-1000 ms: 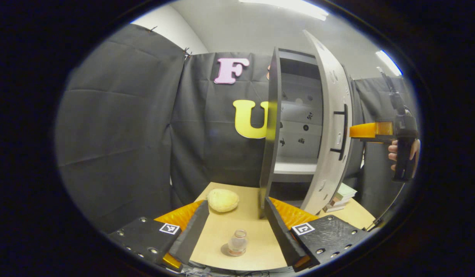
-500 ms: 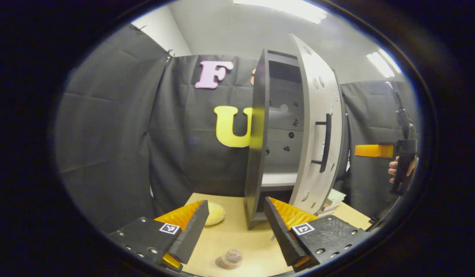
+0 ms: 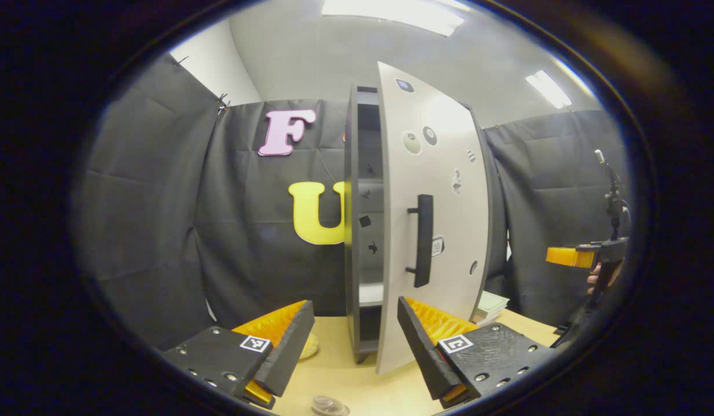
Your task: Open the cabinet door with the right hand, grasp the bottle in the cabinet with the left hand and place it on the coaster, then close the cabinet door with the right hand.
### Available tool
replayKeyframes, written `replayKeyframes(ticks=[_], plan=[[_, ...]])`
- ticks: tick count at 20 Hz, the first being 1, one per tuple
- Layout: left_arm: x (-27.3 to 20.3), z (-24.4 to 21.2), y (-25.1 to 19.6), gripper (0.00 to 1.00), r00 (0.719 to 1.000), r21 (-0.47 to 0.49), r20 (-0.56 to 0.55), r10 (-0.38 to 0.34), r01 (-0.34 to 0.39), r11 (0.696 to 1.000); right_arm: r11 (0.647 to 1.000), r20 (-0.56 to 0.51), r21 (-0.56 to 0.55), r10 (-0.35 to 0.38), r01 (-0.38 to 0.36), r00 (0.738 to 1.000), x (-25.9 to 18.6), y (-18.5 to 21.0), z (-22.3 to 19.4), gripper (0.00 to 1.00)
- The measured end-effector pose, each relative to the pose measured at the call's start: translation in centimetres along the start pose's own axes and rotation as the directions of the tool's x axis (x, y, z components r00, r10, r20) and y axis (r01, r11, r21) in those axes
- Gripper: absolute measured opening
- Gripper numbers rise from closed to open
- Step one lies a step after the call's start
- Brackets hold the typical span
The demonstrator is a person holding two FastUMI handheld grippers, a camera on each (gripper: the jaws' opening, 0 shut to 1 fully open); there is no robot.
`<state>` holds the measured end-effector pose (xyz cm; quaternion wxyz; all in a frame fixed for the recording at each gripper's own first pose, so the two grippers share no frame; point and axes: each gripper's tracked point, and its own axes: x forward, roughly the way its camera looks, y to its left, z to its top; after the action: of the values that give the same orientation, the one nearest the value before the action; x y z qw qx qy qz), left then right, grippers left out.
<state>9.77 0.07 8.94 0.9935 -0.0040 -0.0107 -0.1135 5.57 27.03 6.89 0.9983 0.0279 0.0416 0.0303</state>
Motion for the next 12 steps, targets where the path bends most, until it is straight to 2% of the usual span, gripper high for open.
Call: replayKeyframes(ticks=[6,7,9,10,12], plan=[[-1.0,0.8,-5.5,0.9,0.999,0.02,0.008,0.033,-0.033,0.999,0.998,0.006,0.05,-0.028,0.027,1.0,-0.3,-5.3,0.3,0.98],[-1.3,0.9,-6.2,0.87,0.999,0.02,0.013,0.044,-0.044,0.999,0.998,0.002,0.054,-0.023,0.023,1.0,-0.3,-5.8,0.3,0.98],[-1.8,1.1,-7.2,0.9,0.998,0.016,0.018,0.058,-0.058,0.998,0.998,0.006,0.057,-0.018,0.017,1.0,-0.2,-6.5,0.6,0.98],[-2.1,1.1,-7.7,0.87,0.998,0.004,0.015,0.055,-0.055,0.998,0.998,0.009,0.057,-0.016,0.015,1.0,0.2,-6.6,0.7,0.98],[-2.2,0.4,-8.5,0.89,0.999,-0.021,-0.007,0.042,-0.042,0.999,0.998,0.012,0.06,-0.01,0.01,1.0,0.8,-6.0,0.4,0.98]])
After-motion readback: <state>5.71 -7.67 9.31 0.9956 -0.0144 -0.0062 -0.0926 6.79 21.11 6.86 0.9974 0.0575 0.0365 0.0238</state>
